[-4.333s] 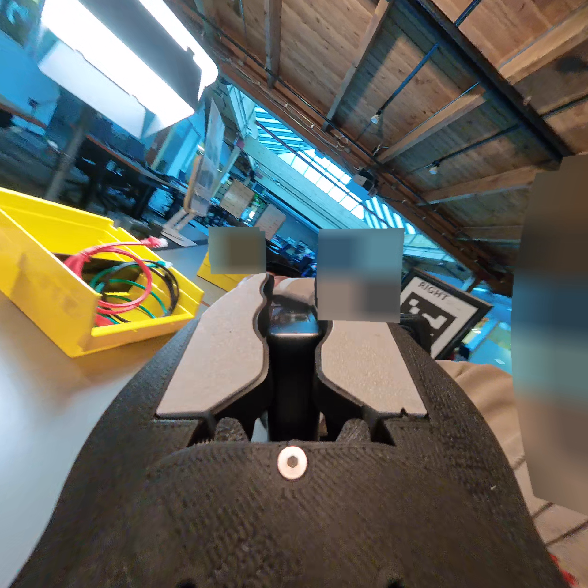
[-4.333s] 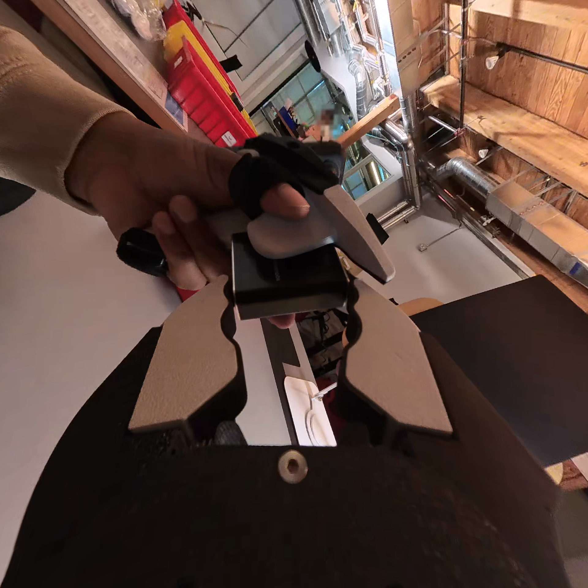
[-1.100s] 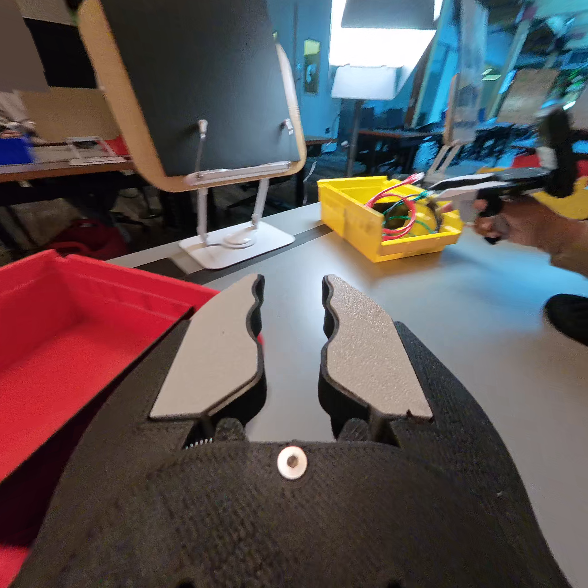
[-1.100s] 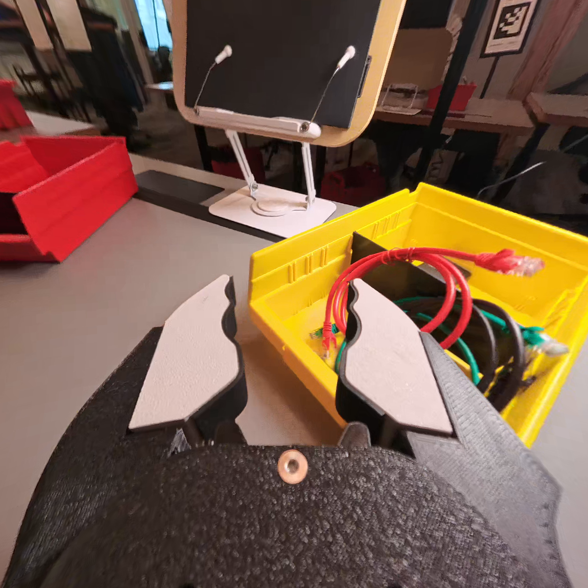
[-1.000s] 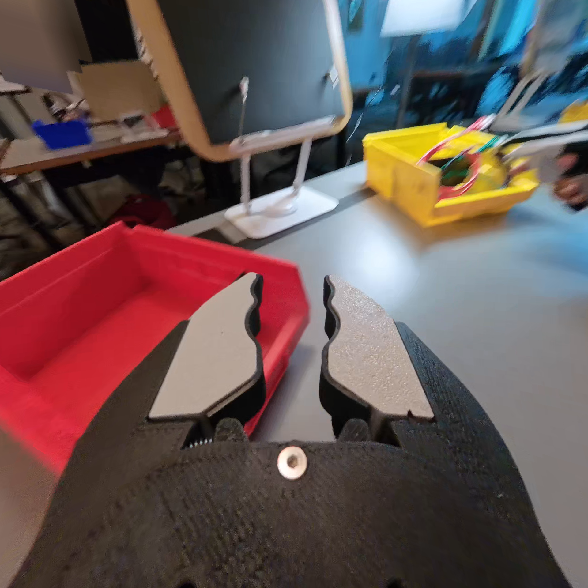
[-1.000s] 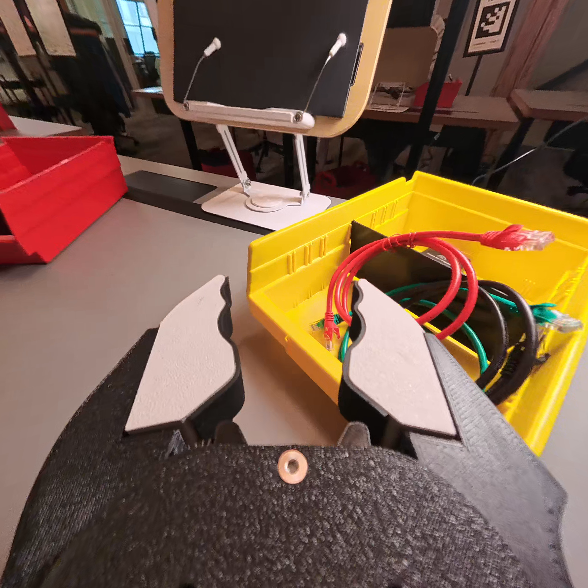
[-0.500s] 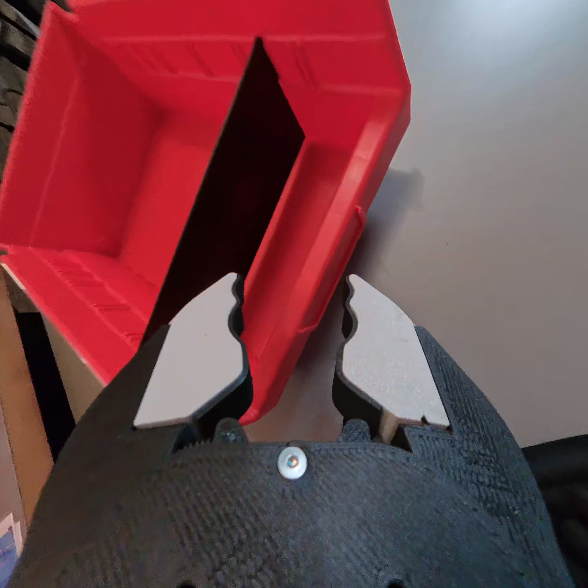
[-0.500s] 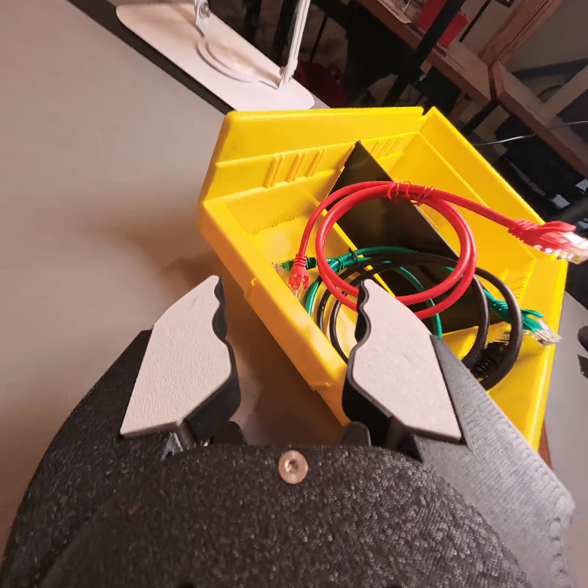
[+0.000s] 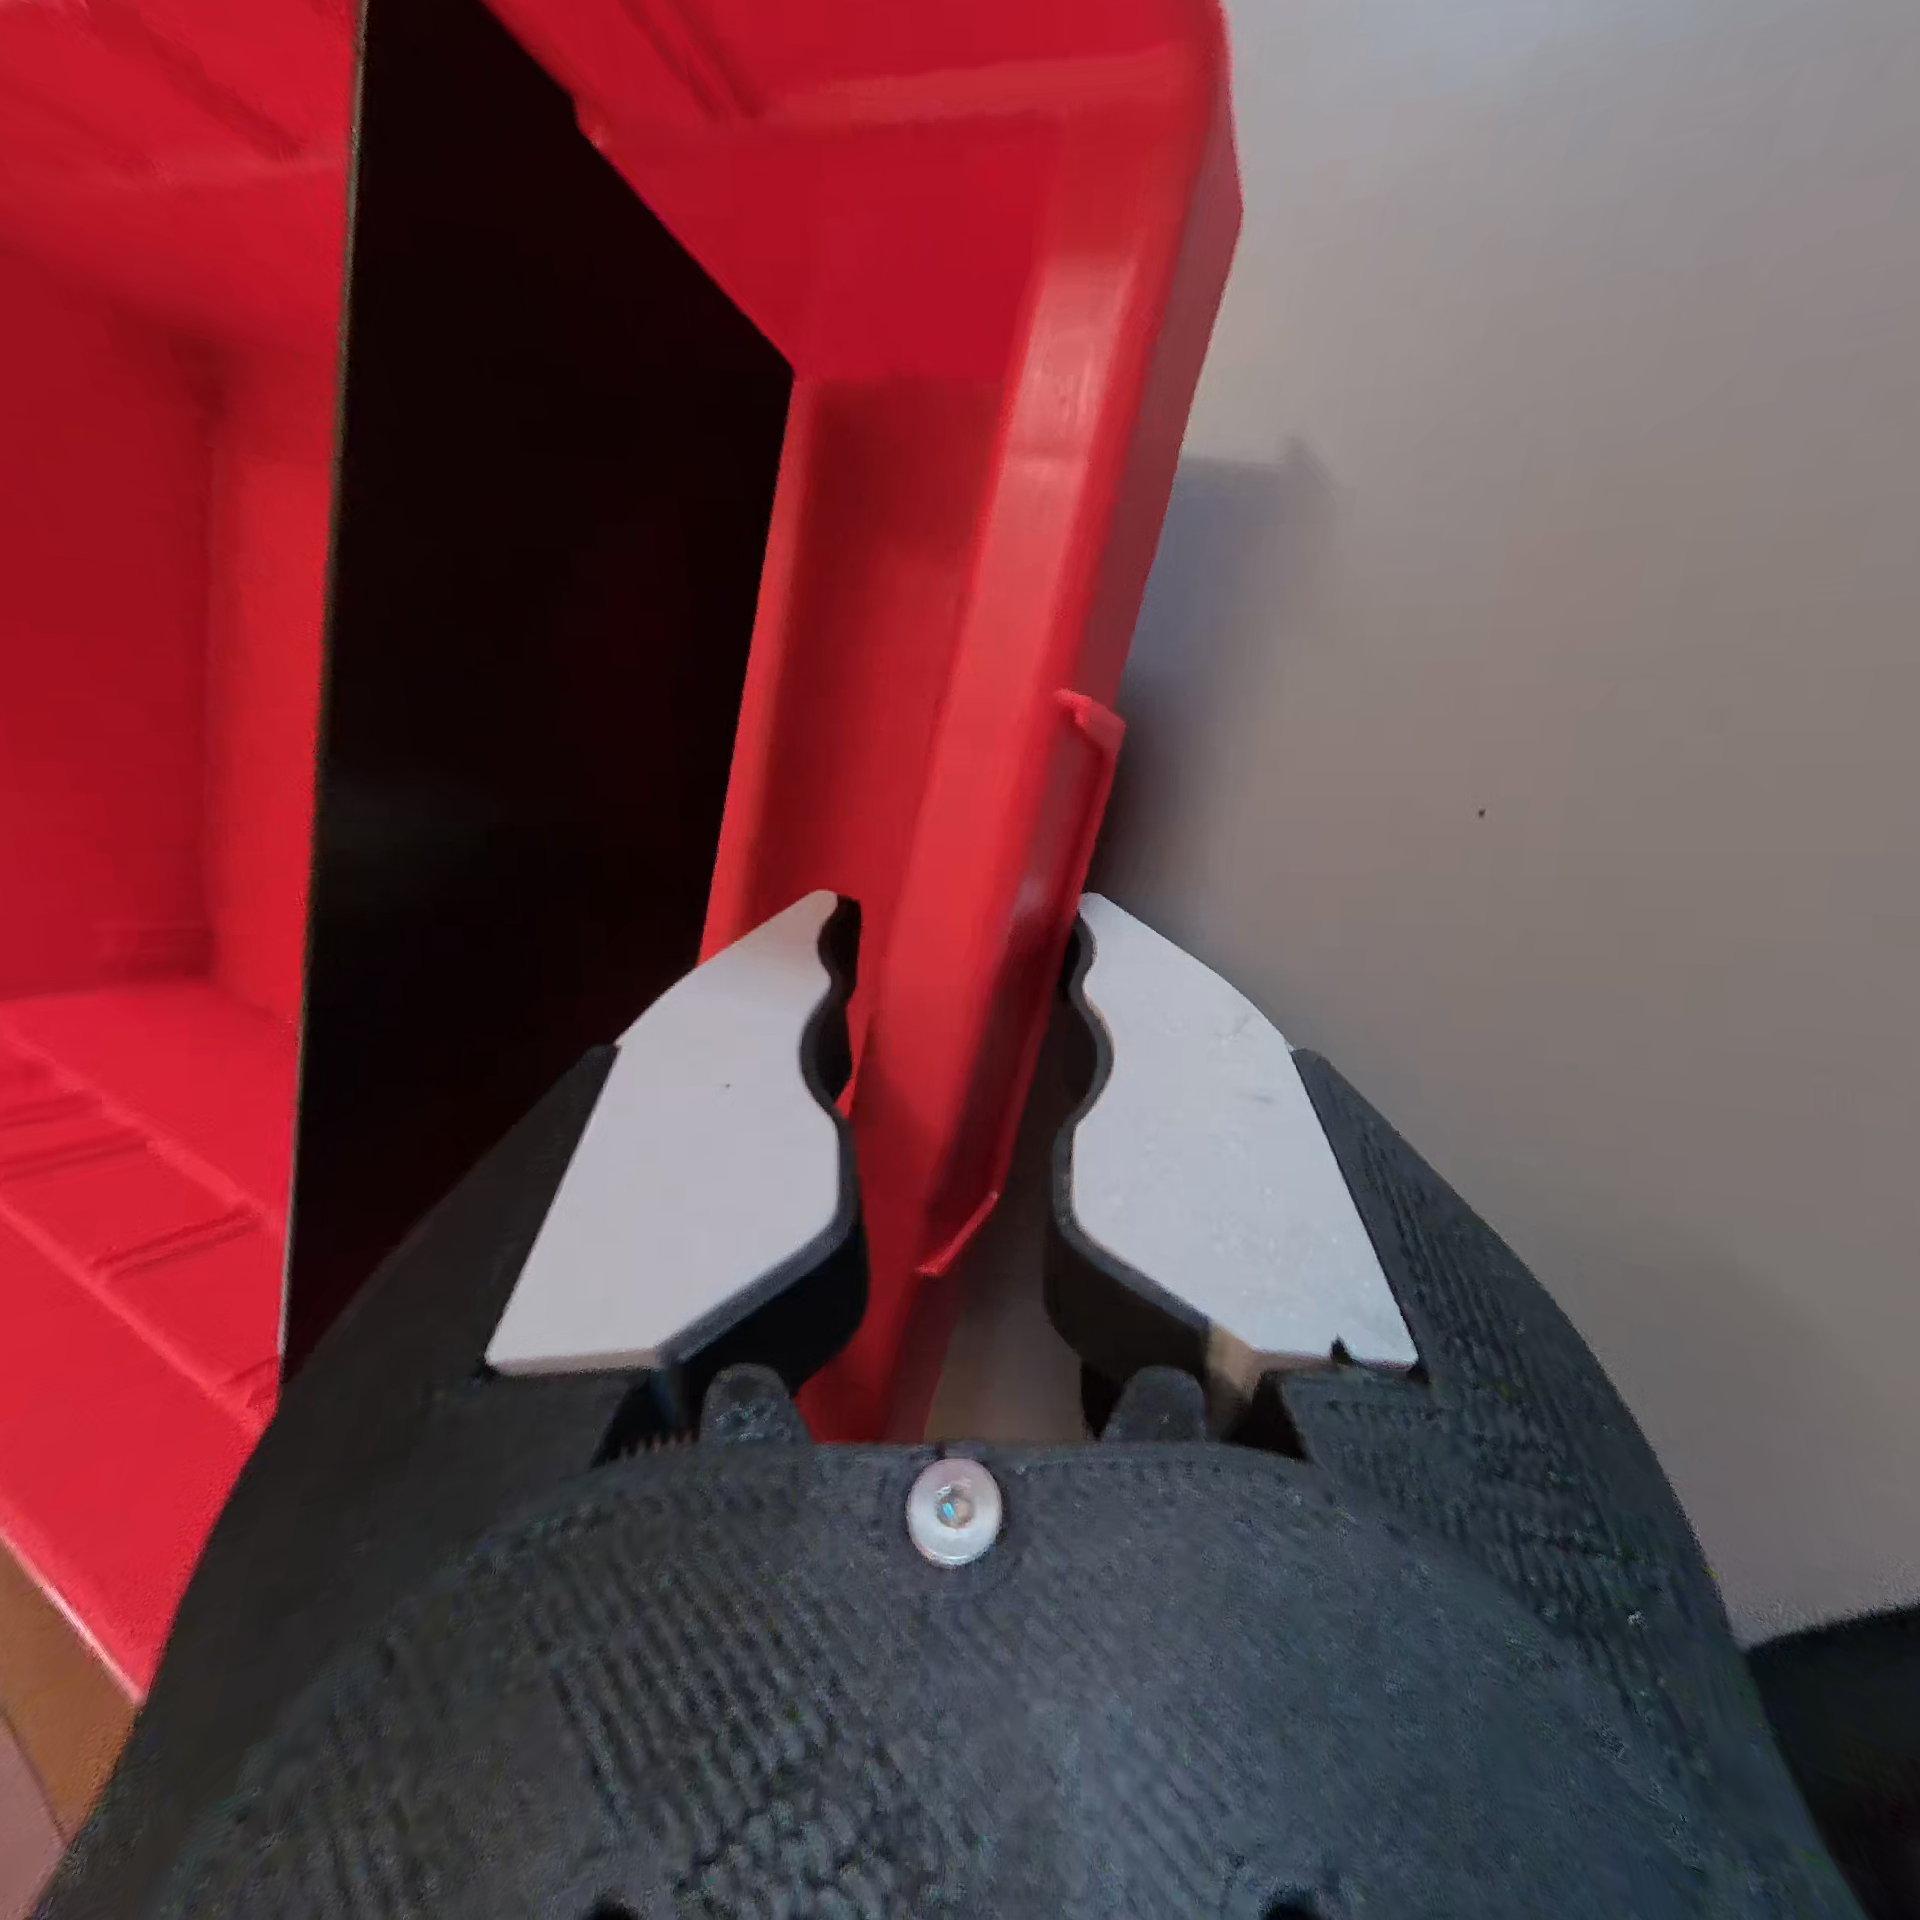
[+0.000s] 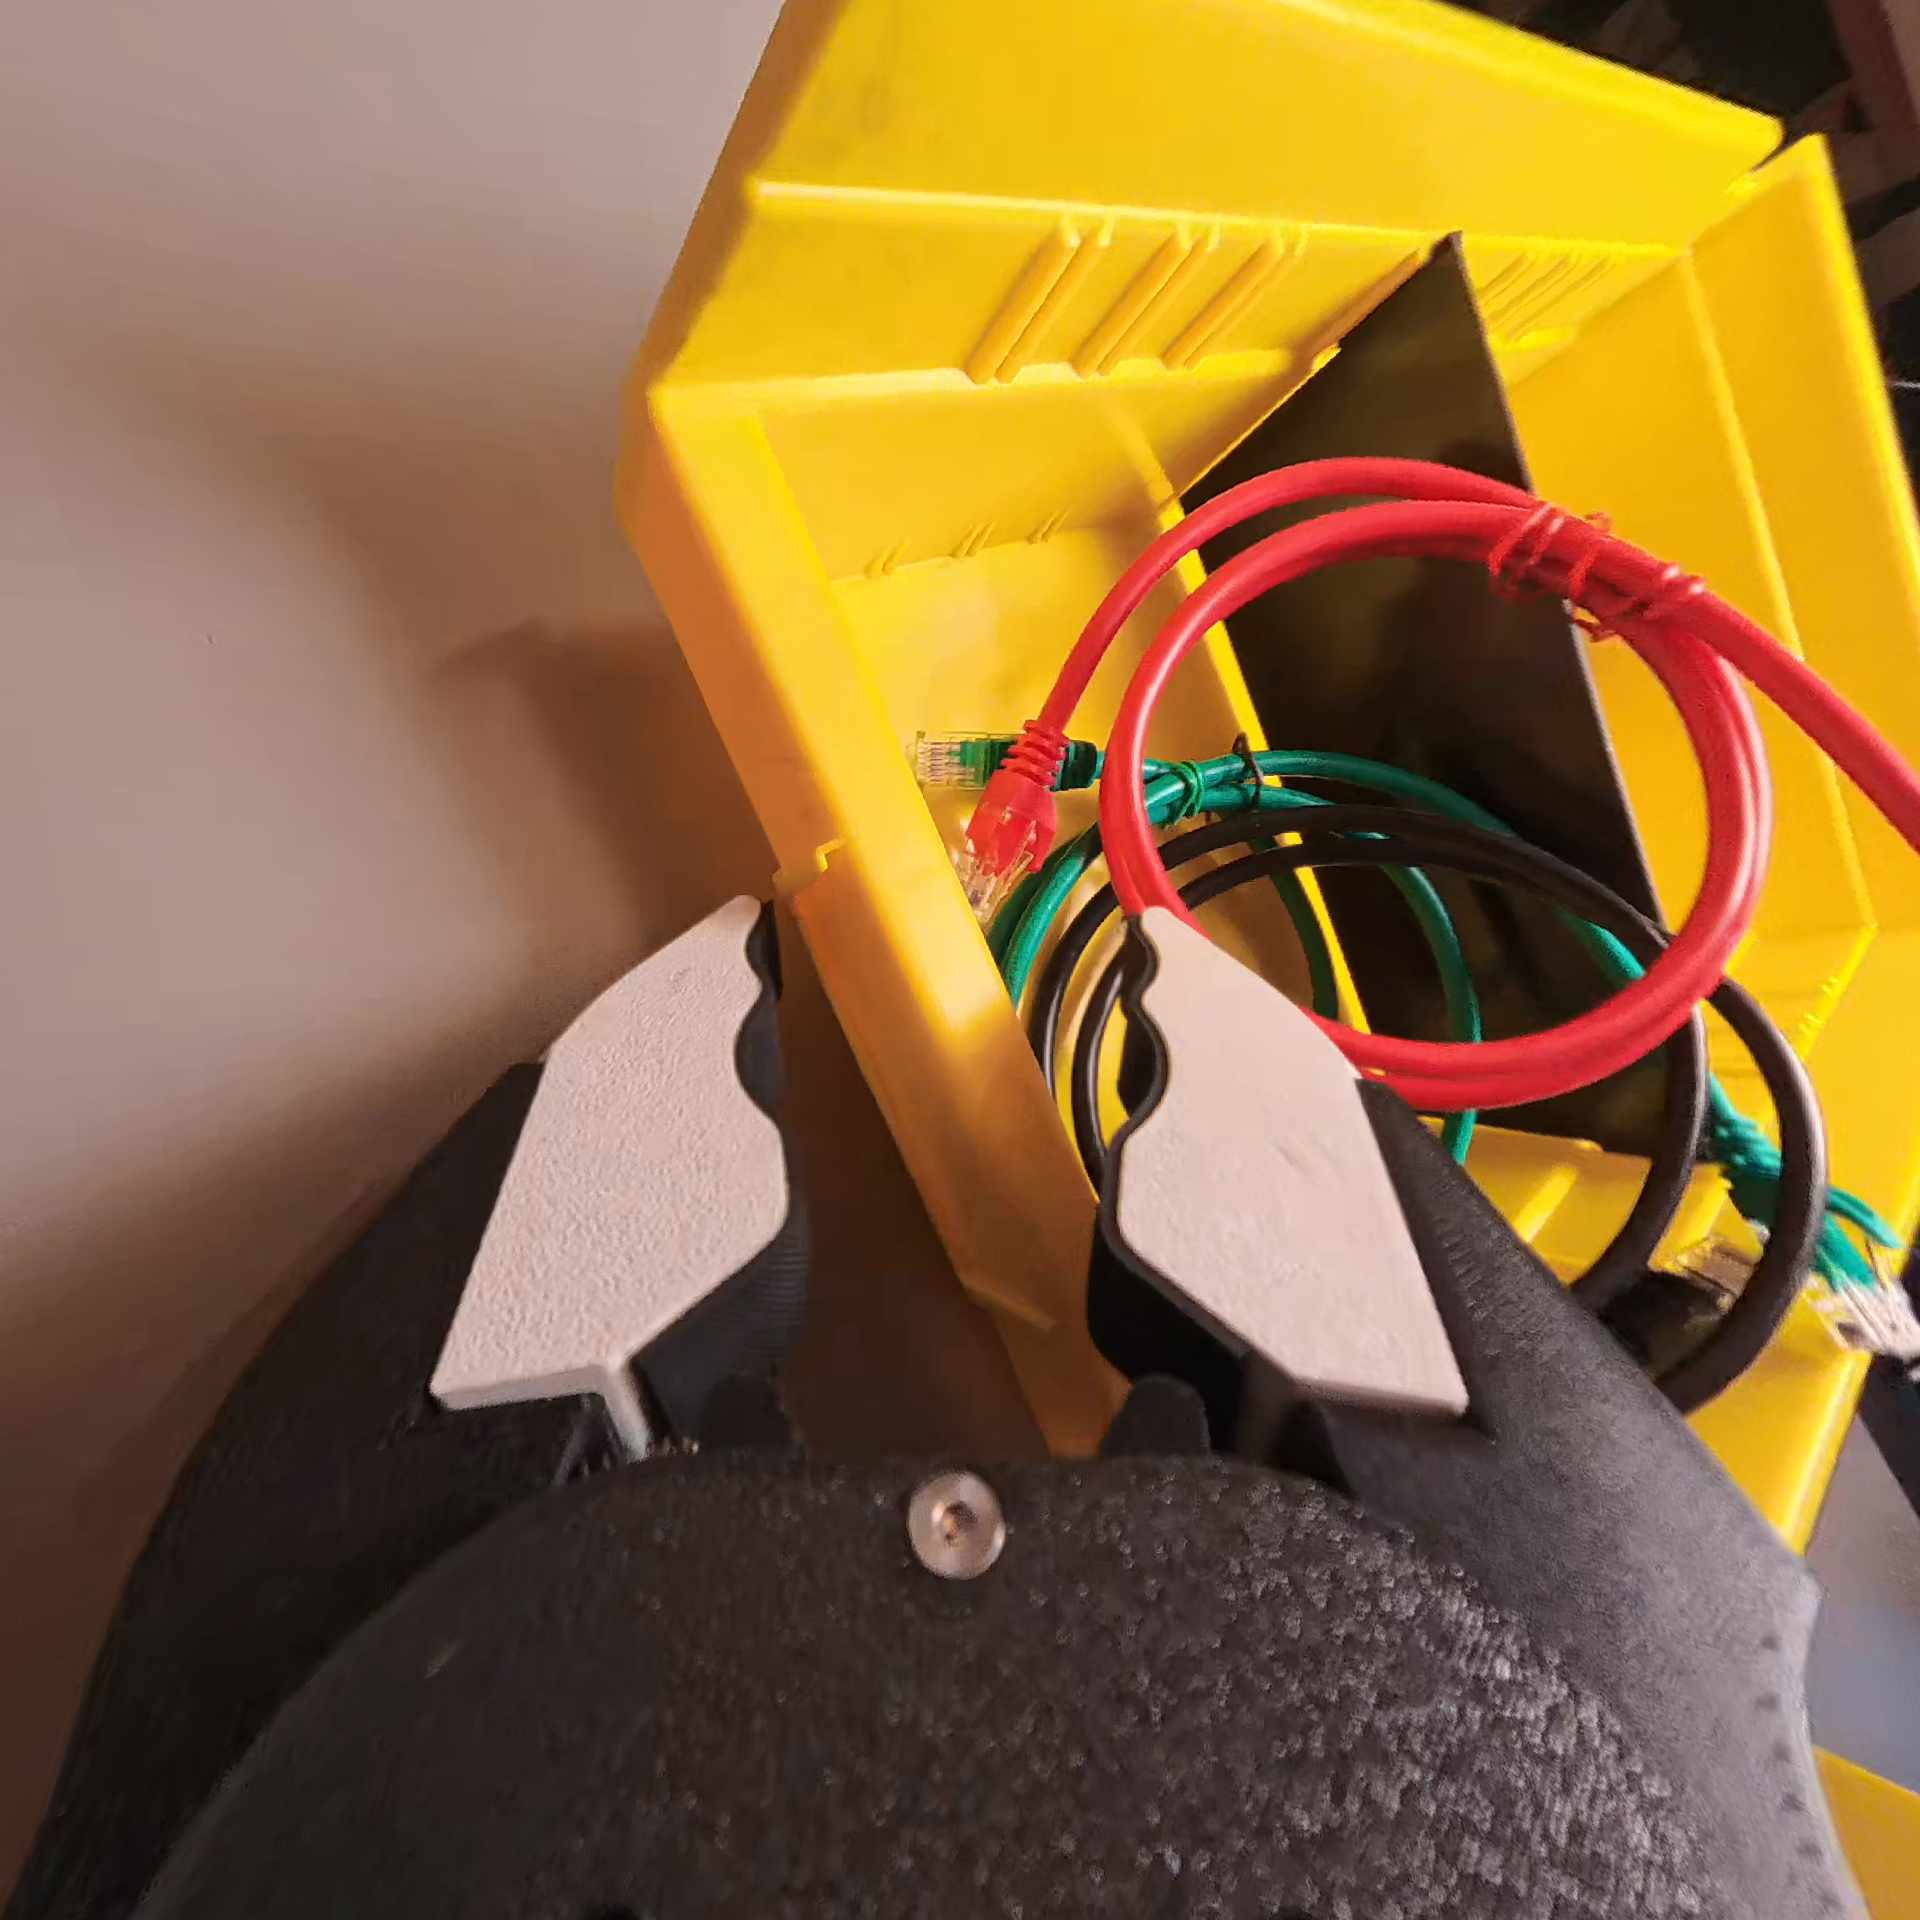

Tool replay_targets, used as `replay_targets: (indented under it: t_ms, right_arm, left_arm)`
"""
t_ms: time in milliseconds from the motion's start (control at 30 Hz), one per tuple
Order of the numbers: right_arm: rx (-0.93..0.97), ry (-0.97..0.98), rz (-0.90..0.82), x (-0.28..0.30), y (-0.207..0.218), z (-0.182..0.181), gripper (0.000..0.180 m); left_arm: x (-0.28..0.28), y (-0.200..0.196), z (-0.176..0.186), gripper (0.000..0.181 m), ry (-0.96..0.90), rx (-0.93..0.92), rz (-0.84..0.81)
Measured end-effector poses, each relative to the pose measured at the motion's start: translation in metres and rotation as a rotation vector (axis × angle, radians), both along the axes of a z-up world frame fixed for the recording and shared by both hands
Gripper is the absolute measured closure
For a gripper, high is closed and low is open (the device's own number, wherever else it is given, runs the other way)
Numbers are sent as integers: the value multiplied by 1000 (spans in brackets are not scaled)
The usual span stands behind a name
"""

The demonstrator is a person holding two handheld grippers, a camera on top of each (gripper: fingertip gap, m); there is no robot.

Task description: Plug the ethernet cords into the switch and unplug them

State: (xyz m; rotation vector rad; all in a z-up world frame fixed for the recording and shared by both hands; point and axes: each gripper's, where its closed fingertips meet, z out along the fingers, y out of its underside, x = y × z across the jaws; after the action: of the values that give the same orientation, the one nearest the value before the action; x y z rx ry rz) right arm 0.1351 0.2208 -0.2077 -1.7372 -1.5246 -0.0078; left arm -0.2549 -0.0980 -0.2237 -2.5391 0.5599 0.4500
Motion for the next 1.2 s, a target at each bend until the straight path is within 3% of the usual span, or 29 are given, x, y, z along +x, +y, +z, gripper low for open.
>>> replay_targets:
  t_ms: [100,233,567,967,1100,1200]
  right_arm:
    - [5,-83,84,-4,-2,-6,131]
    - [169,-204,207,-12,-13,-5,148]
    - [160,-201,408,-22,-93,-6,149]
    - [209,-148,703,-22,-193,-4,149]
    - [237,-112,663,-11,-196,-1,146]
    - [147,120,600,-4,-213,33,139]
  left_arm:
    - [2,3,0,146,5,17,-16]
    - [8,4,0,146,12,41,-50]
    - [83,16,1,146,7,54,-282]
    - [170,67,2,145,14,77,-552]
    - [175,87,5,142,36,155,-571]
    - [175,89,12,129,11,215,-496]
